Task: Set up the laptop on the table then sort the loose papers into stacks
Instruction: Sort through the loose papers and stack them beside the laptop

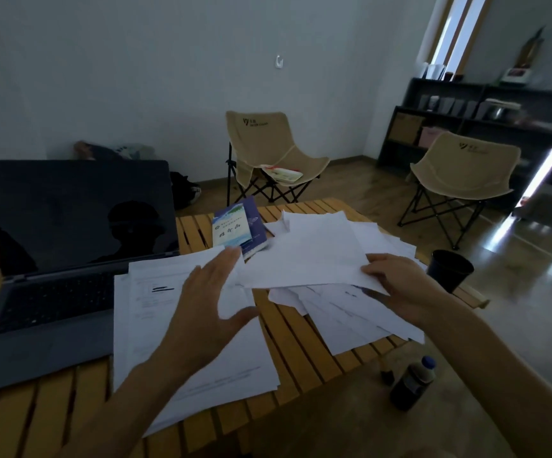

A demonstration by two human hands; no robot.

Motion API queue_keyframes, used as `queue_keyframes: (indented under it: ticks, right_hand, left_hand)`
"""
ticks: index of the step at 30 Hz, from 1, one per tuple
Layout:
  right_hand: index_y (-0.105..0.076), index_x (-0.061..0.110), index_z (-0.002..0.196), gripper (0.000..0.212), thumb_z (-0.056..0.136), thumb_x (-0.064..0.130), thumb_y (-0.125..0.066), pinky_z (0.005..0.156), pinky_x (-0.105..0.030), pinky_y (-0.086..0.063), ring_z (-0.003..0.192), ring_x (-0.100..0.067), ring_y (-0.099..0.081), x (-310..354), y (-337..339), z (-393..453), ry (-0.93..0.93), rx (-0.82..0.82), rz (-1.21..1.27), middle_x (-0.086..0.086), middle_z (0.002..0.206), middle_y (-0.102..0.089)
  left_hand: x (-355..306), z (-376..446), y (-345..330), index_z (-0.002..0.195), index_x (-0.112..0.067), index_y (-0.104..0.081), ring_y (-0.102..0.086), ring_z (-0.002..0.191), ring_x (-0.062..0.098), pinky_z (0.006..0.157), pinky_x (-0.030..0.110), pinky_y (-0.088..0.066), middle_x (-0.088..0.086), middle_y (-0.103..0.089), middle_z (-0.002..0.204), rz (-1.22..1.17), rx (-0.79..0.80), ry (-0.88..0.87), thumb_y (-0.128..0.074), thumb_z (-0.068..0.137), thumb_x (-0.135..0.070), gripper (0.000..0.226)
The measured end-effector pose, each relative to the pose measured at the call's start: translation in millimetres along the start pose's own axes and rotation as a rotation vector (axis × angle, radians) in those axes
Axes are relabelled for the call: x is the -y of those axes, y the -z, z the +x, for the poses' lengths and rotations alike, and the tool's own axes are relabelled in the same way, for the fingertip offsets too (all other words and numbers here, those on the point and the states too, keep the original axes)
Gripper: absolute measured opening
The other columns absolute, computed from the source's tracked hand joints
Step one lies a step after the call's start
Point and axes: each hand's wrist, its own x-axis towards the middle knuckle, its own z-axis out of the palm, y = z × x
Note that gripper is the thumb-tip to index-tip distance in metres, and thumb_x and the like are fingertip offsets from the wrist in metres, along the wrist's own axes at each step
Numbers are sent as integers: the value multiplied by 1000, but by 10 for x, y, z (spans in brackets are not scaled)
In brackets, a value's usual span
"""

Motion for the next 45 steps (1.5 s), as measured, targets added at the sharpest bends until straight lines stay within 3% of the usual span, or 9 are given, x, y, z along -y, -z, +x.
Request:
queue_keyframes:
  ticks: [4,13,16,21,26,29,34,39,45]
  right_hand:
    - [-56,16,122,27,97,6,-57,58,-27,-58,80,-24,-71,71,-8,-291,75,225,18,-18,106,-69]
    - [-66,36,113,28,86,41,-66,92,-37,-55,110,-7,-64,-197,-356,-411,391,295,-528,15,121,-65]
    - [-67,20,114,19,95,22,-62,90,-43,-59,98,-16,-72,-513,-653,-345,244,325,-485,2,112,-73]
    - [-61,15,123,24,99,19,-58,82,-23,-58,99,-11,-66,-996,-1181,-145,22,452,-426,3,119,-67]
    - [-58,13,120,25,96,21,-61,90,-35,-56,107,-20,-63,-1058,-1461,24,-217,492,-424,-4,118,-65]
    - [-66,7,104,15,97,16,-57,69,-28,-59,82,-18,-68,-851,-1302,286,-77,350,-638,-8,98,-71]
    - [-63,13,119,31,91,23,-60,97,-37,-50,113,-25,-58,-606,-899,1344,314,-166,-1002,-8,120,-64]
    - [-40,14,139,73,85,57,-63,110,-46,-38,130,-28,-44,-606,-705,2047,256,-138,-1286,-7,139,-47]
    - [-56,20,121,35,103,43,-36,99,-46,-41,109,-25,-52,-792,-656,2096,539,-304,-1542,-6,117,-56]
  left_hand:
    - [-473,89,314,102,-47,-56,-46,105,-25,85,3,-38,-29,-56,107,-150,-170,-64,-58,90,-34,18]
    - [-572,512,888,70,-33,-65,-56,58,4,55,20,-48,-15,-63,63,-357,-508,45,-65,92,-18,27]
    - [-219,704,876,95,-16,-69,-57,73,11,63,32,-52,1,-70,89,-211,-512,201,-64,90,-16,7]
    - [406,397,669,153,-11,-18,-36,134,28,112,43,-32,14,-30,151,-13,-428,412,-63,93,-18,76]
    - [763,-268,49,155,-26,-18,-3,150,20,122,43,0,-1,-6,164,458,189,318,-24,92,-67,76]
    - [872,-433,-158,155,-30,-14,4,151,20,121,42,7,-4,-3,164,574,309,335,15,72,-75,99]
    - [770,-117,-244,129,-19,-54,-36,137,29,118,54,-18,8,-44,146,628,183,254,-15,79,-60,76]
    - [806,-57,-531,143,-24,-46,-29,145,23,118,40,-5,1,-38,154,695,326,214,-1,88,-67,84]
    - [931,-123,-619,127,-21,-64,-53,128,27,109,45,-19,4,-59,135,741,346,226,-23,95,-61,65]
